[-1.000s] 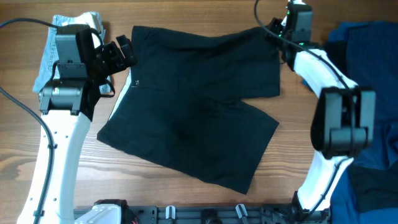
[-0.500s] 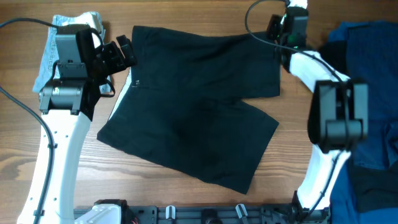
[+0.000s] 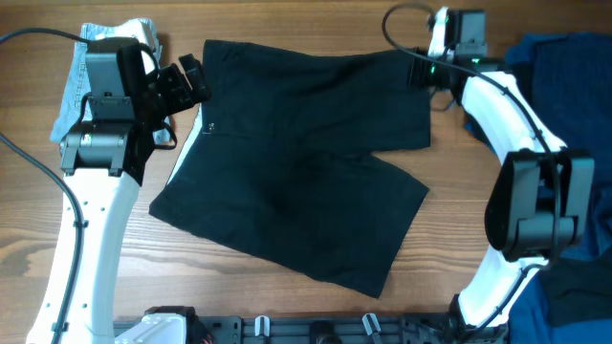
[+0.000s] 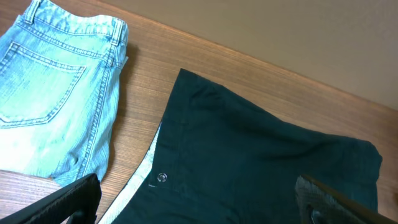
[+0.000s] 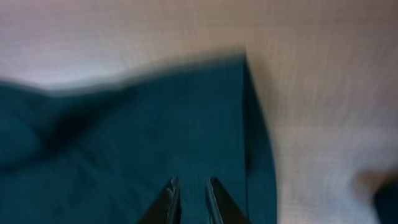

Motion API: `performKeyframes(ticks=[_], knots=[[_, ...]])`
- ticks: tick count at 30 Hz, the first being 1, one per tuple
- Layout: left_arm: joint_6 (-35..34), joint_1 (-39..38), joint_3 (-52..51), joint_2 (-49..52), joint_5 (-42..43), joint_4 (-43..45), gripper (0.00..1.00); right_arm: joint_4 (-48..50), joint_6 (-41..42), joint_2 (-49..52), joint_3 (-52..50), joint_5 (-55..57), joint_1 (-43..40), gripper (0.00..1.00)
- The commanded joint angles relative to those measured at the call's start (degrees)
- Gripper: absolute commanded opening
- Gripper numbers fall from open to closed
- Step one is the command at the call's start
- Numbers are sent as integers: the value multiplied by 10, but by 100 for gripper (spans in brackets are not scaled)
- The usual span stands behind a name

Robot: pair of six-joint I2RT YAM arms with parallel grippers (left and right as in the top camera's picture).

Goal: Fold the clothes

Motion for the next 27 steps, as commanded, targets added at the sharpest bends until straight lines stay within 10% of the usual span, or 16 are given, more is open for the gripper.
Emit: performKeyframes(ticks=[1,5,27], knots=[[-3,3,1,2,-7,2,100,-71,-8,-3,0,-35,-17,32],[-3,3,1,2,-7,2,100,-148,-11,0,-1,-40,-64,57],[-3,3,1,2,-7,2,100,-145,-95,0,-72,-262,-108,53]])
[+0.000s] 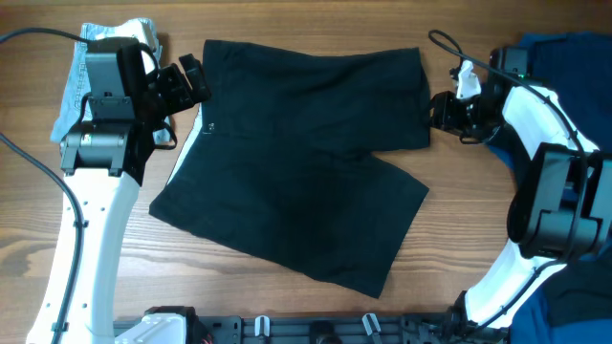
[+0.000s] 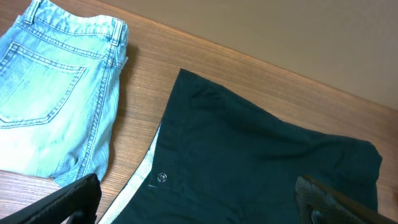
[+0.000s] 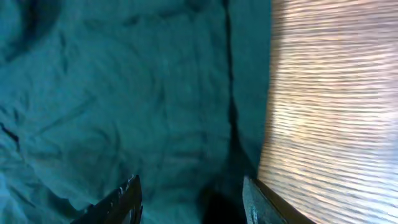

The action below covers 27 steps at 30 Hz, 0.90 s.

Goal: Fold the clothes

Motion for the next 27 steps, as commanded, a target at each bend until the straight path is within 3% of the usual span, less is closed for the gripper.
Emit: performKeyframes(ticks=[1,6,8,11,13,14,27], knots=[[-3,3,1,2,-7,2,100,19,2,-2,-21,-29,14,53],[-3,3,1,2,-7,2,100,77,41,-2,-62,-29,18,53],[-3,3,1,2,-7,2,100,82,42,-2,-62,-29,18,47],[-3,3,1,2,-7,2,100,84,68,-3,-50,-30,17,27],[-3,3,1,2,-7,2,100,79,70,-6,-35,-30,17,8],[-3,3,1,2,-7,2,100,71,70,-11,-30,-30,17,4],[-3,3,1,2,-7,2,100,-91,65,-30,-31,61,3,4]])
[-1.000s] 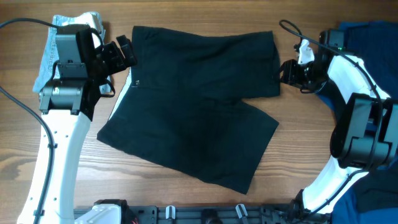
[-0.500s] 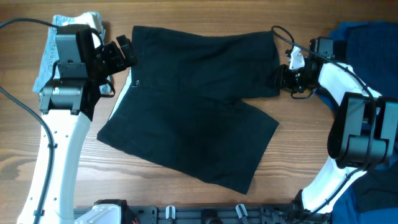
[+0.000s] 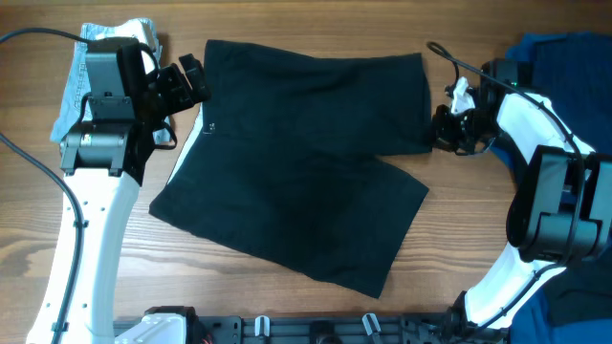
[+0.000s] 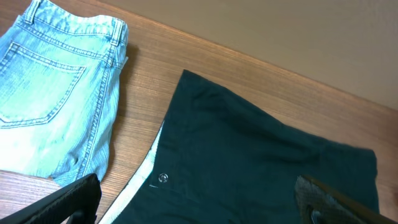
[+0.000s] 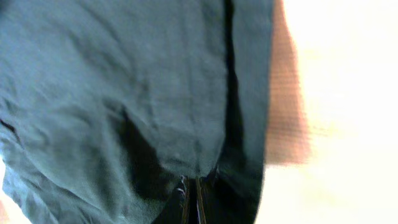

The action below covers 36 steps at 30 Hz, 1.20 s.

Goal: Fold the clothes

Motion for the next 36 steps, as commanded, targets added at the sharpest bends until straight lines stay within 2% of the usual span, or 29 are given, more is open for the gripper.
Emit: performKeyframes(ticks=[1,12,13,16,18,19,21,22,24,30,36], knots=[[-3,3,1,2,-7,2,100,-33,0,-17,7,54,-3,4],[-3,3,1,2,-7,2,100,-30,19,-17,9,106,-1,6],[-3,3,1,2,-7,2,100,-31,17,-17,16,106,-1,11],[-3,3,1,2,-7,2,100,-62,13,-18,79,104,-1,41],[-3,3,1,2,-7,2,100,-86,13,-18,132,104,-1,67],[-3,3,1,2,-7,2,100,-95,13,-18,162,104,-1,70],[-3,3,1,2,-7,2,100,-89,13,-18,194,103,3,68],[-3,3,1,2,-7,2,100,-61,13,-18,194,100,9,52],[-3,3,1,2,-7,2,100,-2,13,-15,183,99,23,4],[-3,3,1,2,-7,32,100,161,15,12,127,127,70,4],[-3,2,1,10,16,55,100,179,14,74,119,184,76,4]])
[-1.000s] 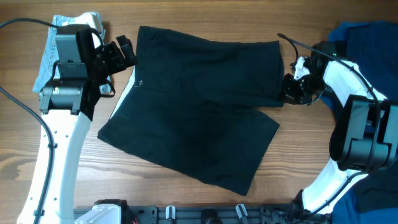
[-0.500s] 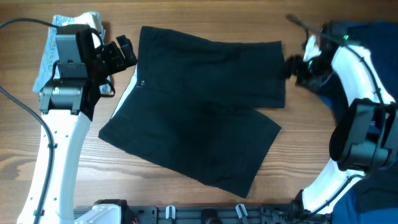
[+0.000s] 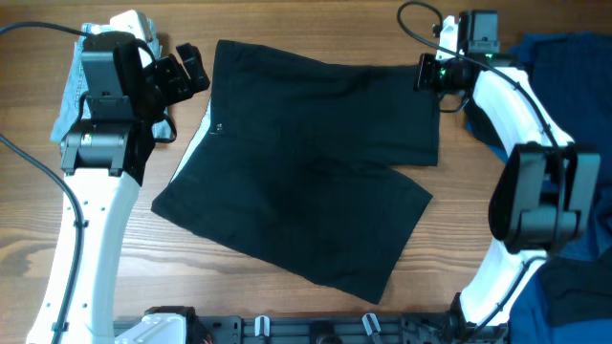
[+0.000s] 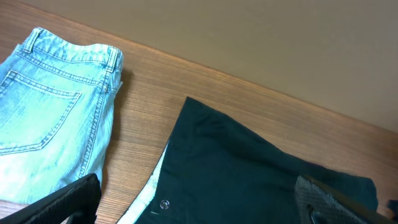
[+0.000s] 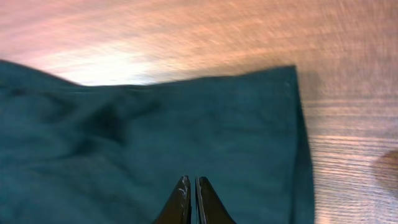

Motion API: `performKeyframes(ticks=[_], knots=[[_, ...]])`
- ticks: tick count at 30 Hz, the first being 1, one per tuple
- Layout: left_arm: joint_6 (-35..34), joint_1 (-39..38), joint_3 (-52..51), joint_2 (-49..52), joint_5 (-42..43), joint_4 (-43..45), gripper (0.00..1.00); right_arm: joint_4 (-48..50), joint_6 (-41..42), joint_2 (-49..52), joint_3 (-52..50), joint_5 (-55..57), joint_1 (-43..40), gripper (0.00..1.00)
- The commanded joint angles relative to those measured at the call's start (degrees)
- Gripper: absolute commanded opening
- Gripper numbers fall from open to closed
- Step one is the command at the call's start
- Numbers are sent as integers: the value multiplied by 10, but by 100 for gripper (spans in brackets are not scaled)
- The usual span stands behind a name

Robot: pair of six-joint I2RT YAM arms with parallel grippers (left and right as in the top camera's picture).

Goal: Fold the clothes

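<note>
Dark shorts lie spread flat across the middle of the table, waistband to the left and two legs to the right. In the left wrist view the shorts show a snap button and a white inner band. My left gripper hovers open at the waistband's far corner, its fingers wide apart with nothing between them. My right gripper is at the far leg's top right corner. There it is shut over the cloth, which lies flat with no pucker at the tips.
Folded light blue jeans lie at the far left, partly under my left arm. A heap of blue clothes sits at the far right. More blue cloth shows at the near right corner.
My right gripper has moved from the far leg's lower hem corner up to its top right corner. The shorts sit slightly further right. My left gripper has risen a little.
My right gripper was first at the far leg's top right corner, nearly shut. Then it stood open beside the leg's hem, then shut at the hem's lower corner. Now it is back at the top corner, and the shorts have shifted a little rightward.
</note>
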Motion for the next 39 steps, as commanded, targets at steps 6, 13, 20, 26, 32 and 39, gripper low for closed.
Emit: performKeyframes(ticks=[6,13,20,26,32,39], knots=[[-3,1,0,123,92,28,100,-5,1,99,-13,70,-3,4],[-3,-1,0,229,91,64,100,-4,4,104,-16,18,-3,6],[-2,-32,1,228,153,195,8,-58,13,-47,41,-5,-4,31],[13,-77,0,280,85,275,4,-91,14,-158,41,-6,-4,100],[14,-79,0,387,79,339,4,-90,14,-161,41,-6,-4,100],[14,-79,0,477,39,442,4,-90,14,-161,41,-5,-4,100]])
